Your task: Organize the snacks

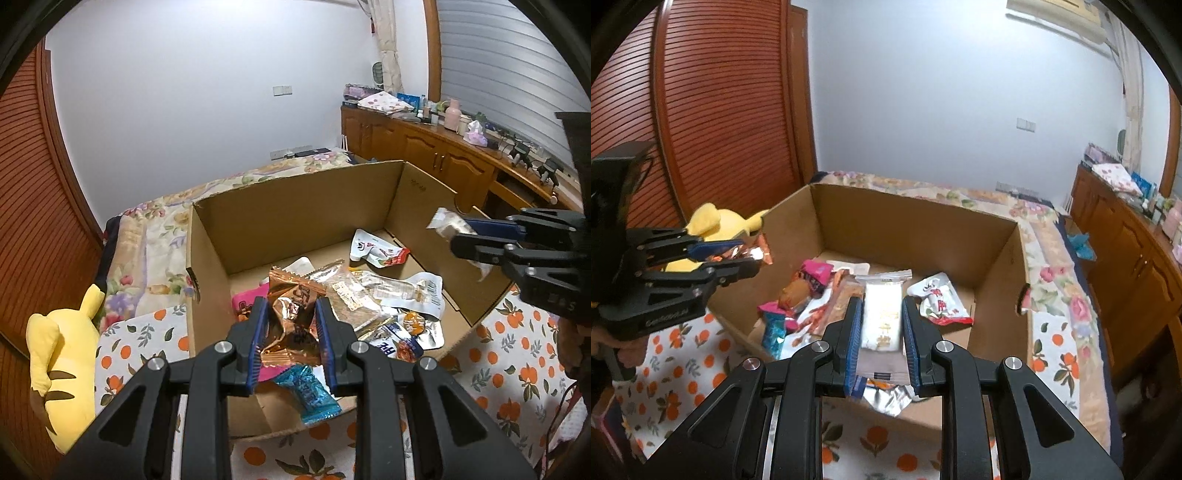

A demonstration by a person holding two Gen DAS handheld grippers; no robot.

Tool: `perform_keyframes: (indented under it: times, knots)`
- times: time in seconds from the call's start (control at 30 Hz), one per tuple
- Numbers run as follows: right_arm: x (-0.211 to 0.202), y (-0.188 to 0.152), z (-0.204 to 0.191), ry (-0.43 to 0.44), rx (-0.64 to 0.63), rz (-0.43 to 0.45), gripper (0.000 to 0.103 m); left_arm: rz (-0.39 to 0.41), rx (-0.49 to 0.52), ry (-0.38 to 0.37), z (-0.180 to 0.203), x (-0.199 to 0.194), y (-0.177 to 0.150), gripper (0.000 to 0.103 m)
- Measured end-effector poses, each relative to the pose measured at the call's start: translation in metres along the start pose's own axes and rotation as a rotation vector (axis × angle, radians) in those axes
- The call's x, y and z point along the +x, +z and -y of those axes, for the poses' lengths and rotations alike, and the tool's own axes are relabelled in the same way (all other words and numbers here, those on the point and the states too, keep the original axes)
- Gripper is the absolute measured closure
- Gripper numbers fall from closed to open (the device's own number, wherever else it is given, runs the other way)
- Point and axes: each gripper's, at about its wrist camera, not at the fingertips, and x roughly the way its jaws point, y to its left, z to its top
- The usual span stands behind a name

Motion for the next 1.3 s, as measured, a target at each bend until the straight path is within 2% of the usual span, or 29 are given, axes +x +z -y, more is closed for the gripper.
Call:
perform_keyframes:
  times: [0.13,0.33,0.43,0.63,0.83,0.87,1.03,1.17,1.3]
  knots:
    - [0.021,0.003,0.004,-0.011,0.014,-0.031,0.083,-0.004,0.000,0.004,-0.001,0.005,0.003,0.078]
    - [0.043,0.007,0.008,-0.028,0.021,-0.074,0.083,0.002,-0.024,0.001,-0.005,0.012,0.004,0.068]
    - [0.049,0.008,0.009,-0.040,0.022,-0.085,0.083,0.008,-0.061,0.004,-0.009,0.013,0.005,0.059]
    - [0.057,0.004,0.015,-0.041,0.047,-0.110,0.082,0.011,-0.095,-0.006,-0.013,0.008,0.003,0.054]
    - [0.053,-0.001,0.017,-0.037,0.061,-0.102,0.071,0.033,-0.096,-0.010,-0.013,-0.002,0.003,0.052]
    - [0.052,-0.001,0.017,-0.038,0.062,-0.096,0.066,0.037,-0.094,-0.010,-0.013,-0.004,0.003,0.052]
    - [0.040,0.000,0.015,-0.040,0.079,-0.056,0.057,0.053,-0.085,-0.007,-0.009,-0.015,0.002,0.051]
    - [0.026,-0.002,0.013,-0.037,0.095,-0.021,0.052,0.077,-0.095,-0.014,-0.007,-0.025,-0.004,0.048]
    - [0.015,-0.007,0.010,-0.050,0.090,0.005,0.052,0.091,-0.118,-0.011,-0.007,-0.034,-0.016,0.043]
